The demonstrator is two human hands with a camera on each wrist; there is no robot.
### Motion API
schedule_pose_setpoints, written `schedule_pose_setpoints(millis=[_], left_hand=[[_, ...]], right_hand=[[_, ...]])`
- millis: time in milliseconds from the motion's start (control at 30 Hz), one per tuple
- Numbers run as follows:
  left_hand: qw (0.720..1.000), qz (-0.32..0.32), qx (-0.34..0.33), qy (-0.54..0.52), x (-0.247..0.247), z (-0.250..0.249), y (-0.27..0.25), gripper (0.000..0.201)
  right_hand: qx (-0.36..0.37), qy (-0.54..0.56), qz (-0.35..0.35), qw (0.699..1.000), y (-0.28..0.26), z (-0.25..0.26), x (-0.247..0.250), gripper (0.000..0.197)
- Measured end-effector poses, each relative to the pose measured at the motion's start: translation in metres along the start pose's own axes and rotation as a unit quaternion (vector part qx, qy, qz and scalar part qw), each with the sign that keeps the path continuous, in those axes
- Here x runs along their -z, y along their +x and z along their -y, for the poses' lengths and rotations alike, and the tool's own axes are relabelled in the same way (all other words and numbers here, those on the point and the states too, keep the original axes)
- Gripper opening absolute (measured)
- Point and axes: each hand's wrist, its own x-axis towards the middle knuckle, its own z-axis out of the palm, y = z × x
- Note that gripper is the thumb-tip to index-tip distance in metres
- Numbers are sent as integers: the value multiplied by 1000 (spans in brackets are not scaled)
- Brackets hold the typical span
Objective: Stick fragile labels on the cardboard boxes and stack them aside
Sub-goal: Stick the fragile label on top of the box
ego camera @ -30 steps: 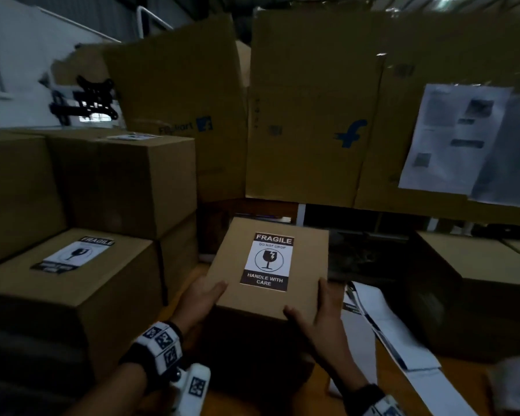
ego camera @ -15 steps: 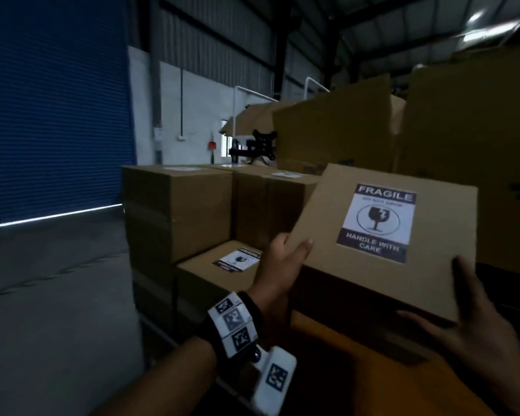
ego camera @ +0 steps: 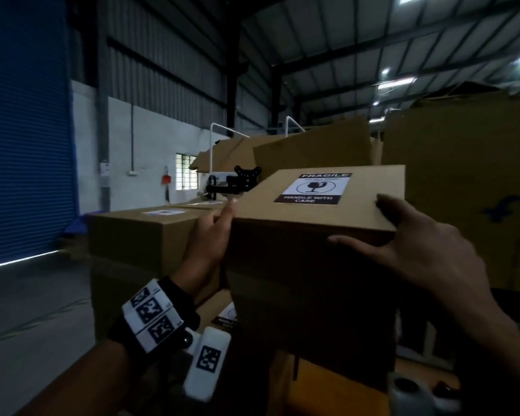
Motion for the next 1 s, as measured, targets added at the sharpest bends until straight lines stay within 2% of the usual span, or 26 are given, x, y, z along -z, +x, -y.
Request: schedule_pose_setpoints(millis=[133, 367, 467, 533, 600, 667, 733, 800, 933, 967, 1000], left_hand=[[998, -15, -41, 36, 18, -2, 19, 56], [990, -21, -69, 124, 43, 3, 39, 53], [973, -42, -90, 209, 60, 3, 50, 50], [950, -61, -112, 283, 71, 12, 58, 46], [910, -106, -179, 358, 81, 28, 64, 36], [854, -120, -253, 439, 90, 45, 67, 34], [825, -102, -291, 474, 101, 60, 69, 41], [838, -77, -267, 470, 113, 77, 73, 53], [908, 3, -175, 382, 130, 104, 85, 98], [915, 17, -165, 367, 131, 105, 87, 103], [910, 20, -163, 382, 131, 105, 89, 103]], right_hand=[[1, -8, -18, 1000, 2, 14, -7, 127], [8, 63, 10, 998, 14, 27, -32, 114], [17, 78, 6, 997, 26, 36, -47, 116], [23, 79, 17, 996, 35, 45, -62, 116], [39, 86, 24, 995, 43, 53, -81, 114], [63, 87, 20, 994, 47, 59, -99, 100], [82, 87, 21, 993, 48, 65, -114, 82], [95, 93, 22, 991, 49, 66, -126, 74], [118, 91, -18, 989, 58, 64, -142, 68], [129, 86, -28, 988, 61, 65, -145, 66], [140, 79, -35, 986, 64, 65, -149, 65]])
